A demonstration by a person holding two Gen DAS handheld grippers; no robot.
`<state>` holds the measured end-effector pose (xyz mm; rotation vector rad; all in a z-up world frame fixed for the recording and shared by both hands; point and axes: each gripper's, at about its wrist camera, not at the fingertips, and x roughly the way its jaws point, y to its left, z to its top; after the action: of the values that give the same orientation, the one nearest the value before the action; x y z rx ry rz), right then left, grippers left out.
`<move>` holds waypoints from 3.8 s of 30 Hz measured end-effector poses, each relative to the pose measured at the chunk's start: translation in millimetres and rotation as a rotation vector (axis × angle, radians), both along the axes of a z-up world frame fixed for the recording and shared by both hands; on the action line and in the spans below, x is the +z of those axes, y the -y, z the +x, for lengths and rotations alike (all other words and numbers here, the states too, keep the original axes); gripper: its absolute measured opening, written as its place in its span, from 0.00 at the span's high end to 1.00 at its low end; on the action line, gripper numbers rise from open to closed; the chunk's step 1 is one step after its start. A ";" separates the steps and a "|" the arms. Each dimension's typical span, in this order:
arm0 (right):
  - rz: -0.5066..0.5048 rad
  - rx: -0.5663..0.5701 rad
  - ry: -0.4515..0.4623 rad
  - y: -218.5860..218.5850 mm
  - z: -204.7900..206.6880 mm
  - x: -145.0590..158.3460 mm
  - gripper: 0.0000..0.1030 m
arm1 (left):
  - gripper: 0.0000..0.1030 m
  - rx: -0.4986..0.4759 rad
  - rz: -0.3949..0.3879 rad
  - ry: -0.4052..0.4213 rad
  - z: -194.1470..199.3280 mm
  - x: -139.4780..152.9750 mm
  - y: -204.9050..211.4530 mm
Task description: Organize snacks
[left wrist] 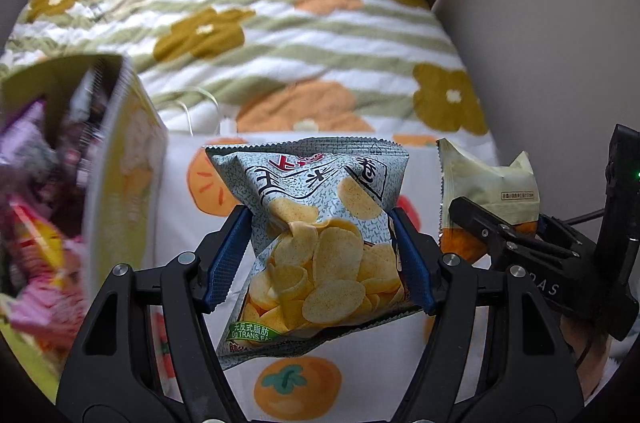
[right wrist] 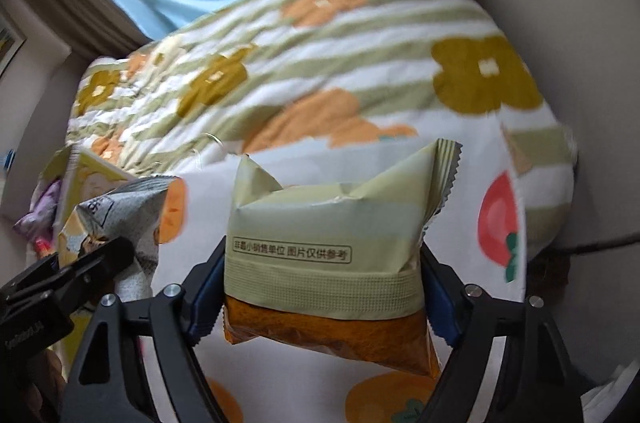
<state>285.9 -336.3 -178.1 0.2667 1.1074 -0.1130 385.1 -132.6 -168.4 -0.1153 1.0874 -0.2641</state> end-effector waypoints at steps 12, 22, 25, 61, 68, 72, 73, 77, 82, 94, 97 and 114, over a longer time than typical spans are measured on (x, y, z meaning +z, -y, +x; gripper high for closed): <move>-0.024 0.221 0.167 -82.6 -0.8 90.1 0.23 | 0.35 0.128 -0.013 0.171 -34.4 98.9 -81.6; 0.012 0.317 0.220 -179.8 18.2 109.8 0.23 | 0.35 0.180 -0.004 0.208 -21.7 128.2 -193.2; 0.027 0.324 0.214 -213.0 23.5 108.1 0.23 | 0.35 0.165 0.011 0.203 -8.0 129.0 -226.7; 0.064 0.348 0.028 -372.3 35.1 40.4 0.23 | 0.00 0.152 -0.010 0.096 -26.4 60.7 -410.0; 0.030 0.378 0.055 -395.4 32.4 25.6 0.01 | 0.00 0.197 0.041 0.113 -32.3 65.1 -430.1; 0.010 0.335 0.062 -387.1 21.3 17.3 0.01 | 0.00 0.197 0.056 0.087 -35.4 53.0 -426.4; 0.007 0.327 0.057 -384.0 19.1 15.4 0.01 | 0.00 0.197 0.058 0.079 -37.5 49.3 -424.8; 0.012 0.318 0.069 -377.2 13.2 22.5 0.01 | 0.00 0.205 0.068 0.072 -49.8 47.3 -417.8; 0.017 0.327 0.129 -367.2 0.5 43.2 0.01 | 0.00 0.222 0.108 0.135 -78.5 67.0 -398.7; -0.147 0.236 0.377 -284.6 -124.2 158.9 0.01 | 0.00 0.158 0.134 0.402 -213.9 148.7 -274.0; -0.185 0.185 0.393 -263.0 -157.9 176.5 0.01 | 0.00 0.170 0.155 0.461 -246.2 163.9 -250.1; -0.292 0.045 0.432 -241.8 -246.0 175.8 0.01 | 0.00 0.140 0.165 0.503 -322.7 161.8 -223.5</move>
<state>39.9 -94.5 -2.3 0.0005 0.6563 -0.1666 62.4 90.9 -6.6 0.0241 0.5940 -0.0686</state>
